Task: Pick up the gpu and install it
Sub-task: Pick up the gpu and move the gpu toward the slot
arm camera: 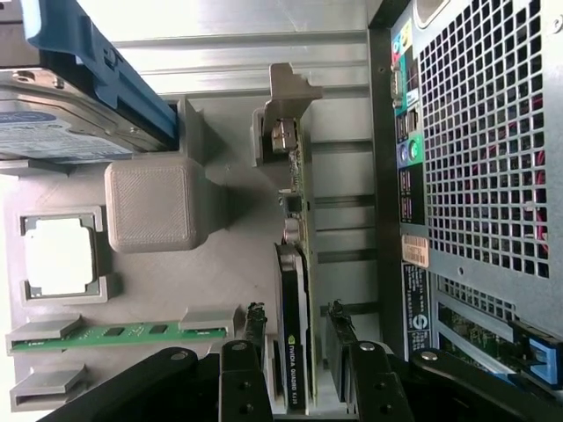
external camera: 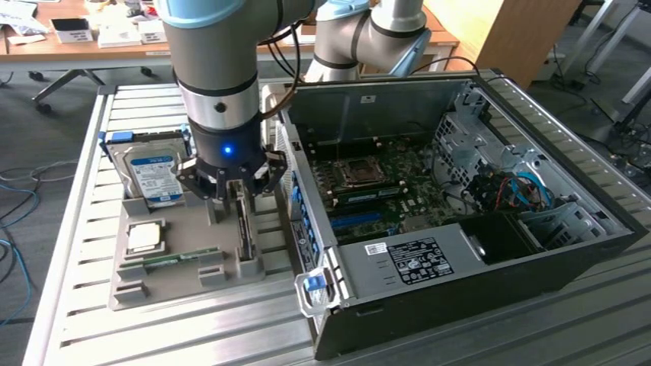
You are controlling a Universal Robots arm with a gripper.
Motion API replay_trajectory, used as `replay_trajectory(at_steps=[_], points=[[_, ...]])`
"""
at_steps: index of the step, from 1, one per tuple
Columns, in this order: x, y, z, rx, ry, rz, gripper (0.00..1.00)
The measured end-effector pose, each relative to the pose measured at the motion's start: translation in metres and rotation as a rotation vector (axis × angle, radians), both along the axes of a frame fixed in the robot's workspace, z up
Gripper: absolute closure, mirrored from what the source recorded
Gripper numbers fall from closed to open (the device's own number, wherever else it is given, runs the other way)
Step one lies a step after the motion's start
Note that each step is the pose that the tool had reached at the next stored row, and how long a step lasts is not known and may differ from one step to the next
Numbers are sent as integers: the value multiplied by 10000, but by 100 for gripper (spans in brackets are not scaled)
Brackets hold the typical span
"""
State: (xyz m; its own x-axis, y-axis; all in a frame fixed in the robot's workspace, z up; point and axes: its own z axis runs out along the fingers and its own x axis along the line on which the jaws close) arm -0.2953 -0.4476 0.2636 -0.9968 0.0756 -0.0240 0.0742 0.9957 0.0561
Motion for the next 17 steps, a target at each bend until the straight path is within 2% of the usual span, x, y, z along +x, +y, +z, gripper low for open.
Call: replay_trajectory(at_steps=[17], points=[[20, 0, -148, -1, 2, 2, 58]])
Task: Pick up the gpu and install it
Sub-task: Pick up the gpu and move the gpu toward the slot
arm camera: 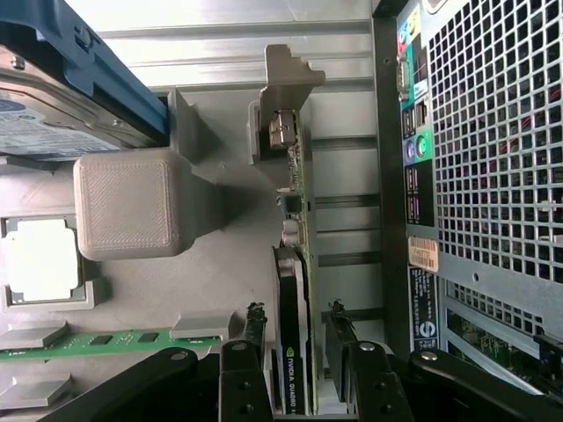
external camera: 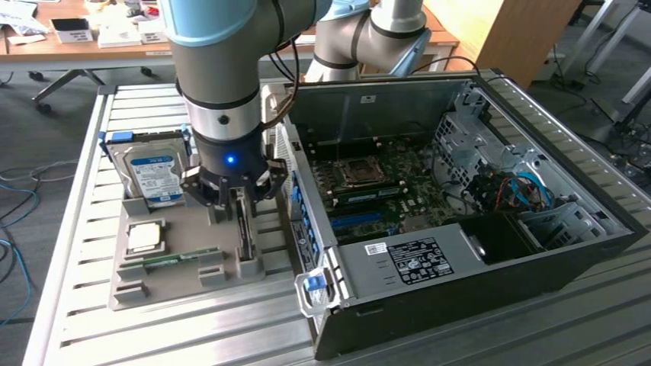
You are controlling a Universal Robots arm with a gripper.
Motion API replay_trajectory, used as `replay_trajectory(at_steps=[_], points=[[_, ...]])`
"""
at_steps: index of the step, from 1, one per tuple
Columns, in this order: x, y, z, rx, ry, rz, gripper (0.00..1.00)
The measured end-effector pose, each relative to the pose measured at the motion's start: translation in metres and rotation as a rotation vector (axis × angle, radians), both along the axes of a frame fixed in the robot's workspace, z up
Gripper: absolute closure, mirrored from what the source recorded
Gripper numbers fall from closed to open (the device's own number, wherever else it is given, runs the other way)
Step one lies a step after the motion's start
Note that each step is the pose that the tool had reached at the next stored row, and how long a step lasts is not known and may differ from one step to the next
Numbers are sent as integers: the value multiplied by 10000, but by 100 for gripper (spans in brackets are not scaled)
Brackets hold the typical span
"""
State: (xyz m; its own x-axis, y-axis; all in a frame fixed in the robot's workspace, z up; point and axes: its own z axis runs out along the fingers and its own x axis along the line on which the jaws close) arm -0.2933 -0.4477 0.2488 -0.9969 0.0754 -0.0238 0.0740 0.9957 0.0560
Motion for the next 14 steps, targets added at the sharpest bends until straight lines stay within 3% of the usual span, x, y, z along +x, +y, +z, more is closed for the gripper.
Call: replay_trajectory(at_steps=[14], points=[[8, 14, -134, 0, 4, -1, 58]])
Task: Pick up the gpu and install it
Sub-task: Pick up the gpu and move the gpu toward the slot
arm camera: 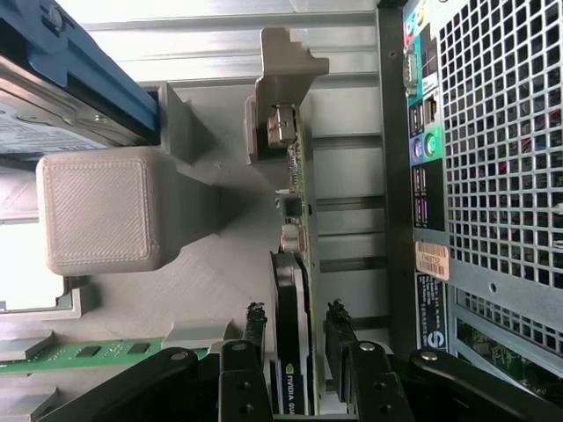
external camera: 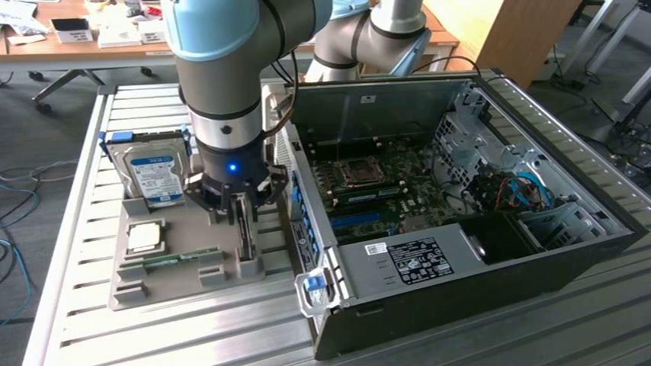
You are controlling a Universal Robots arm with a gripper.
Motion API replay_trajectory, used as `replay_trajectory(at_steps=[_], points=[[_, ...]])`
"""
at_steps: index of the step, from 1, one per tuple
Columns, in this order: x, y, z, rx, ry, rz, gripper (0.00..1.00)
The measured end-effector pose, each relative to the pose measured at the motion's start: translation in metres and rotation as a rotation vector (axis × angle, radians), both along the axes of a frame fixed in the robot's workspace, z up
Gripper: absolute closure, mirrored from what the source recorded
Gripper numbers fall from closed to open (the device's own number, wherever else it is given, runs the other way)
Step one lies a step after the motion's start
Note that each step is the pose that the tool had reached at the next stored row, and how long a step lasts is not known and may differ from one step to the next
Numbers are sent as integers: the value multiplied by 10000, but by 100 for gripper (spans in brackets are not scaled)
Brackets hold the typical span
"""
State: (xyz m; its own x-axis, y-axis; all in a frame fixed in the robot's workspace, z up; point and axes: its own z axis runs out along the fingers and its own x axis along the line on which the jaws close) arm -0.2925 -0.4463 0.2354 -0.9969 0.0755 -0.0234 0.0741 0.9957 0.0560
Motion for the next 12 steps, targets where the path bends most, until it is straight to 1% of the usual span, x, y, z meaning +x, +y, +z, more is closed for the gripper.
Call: replay_trajectory(at_steps=[3, 8, 12], points=[[0, 1, -10, 0, 0, 0, 58], [0, 24, -29, 1, -1, -1, 58], [0, 27, -54, 0, 2, 1, 58]])
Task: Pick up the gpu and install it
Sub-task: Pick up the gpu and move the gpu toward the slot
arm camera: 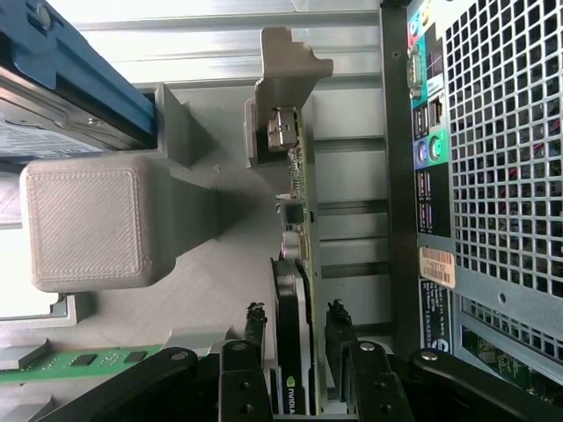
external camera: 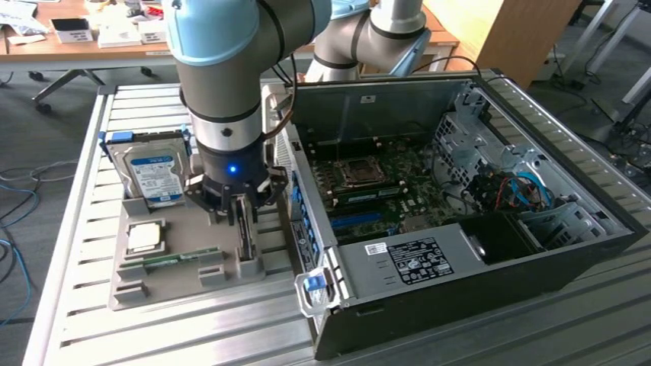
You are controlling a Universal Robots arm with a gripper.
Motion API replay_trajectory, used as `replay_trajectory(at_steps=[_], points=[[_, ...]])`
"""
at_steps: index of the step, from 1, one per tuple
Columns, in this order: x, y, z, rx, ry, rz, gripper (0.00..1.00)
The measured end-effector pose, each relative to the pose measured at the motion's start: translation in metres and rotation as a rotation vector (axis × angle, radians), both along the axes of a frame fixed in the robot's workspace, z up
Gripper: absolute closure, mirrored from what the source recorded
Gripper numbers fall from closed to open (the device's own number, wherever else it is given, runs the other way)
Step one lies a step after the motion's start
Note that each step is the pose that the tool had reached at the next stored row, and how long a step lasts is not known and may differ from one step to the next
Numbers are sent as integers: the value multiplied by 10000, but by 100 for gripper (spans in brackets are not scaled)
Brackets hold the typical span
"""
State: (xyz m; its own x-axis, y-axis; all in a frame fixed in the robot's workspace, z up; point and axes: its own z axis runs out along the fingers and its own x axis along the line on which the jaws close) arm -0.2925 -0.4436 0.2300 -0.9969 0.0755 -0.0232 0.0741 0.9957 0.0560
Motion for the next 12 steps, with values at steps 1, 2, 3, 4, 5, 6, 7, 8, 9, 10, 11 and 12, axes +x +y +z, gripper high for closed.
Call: replay_trajectory(at_steps=[1, 2, 3, 4, 5, 6, 7, 8, 9, 10, 11, 12], points=[[-1, 0, -1, -1, 1, -1, 58], [-1, 0, -1, -2, 1, -1, 58], [0, 0, -3, -2, 2, -1, 58], [0, 1, -7, 1, -1, -1, 58], [0, 1, -11, 2, -2, -1, 58], [0, 1, -16, 2, -2, -1, 58], [0, 0, -17, 0, 0, -1, 58], [0, 0, -17, 0, 0, -1, 58], [0, 0, -17, -1, 1, -1, 58], [0, 0, -17, -1, 1, 0, 58], [0, 0, -17, 0, 0, -1, 58], [0, 0, -17, 0, 0, -1, 58]])
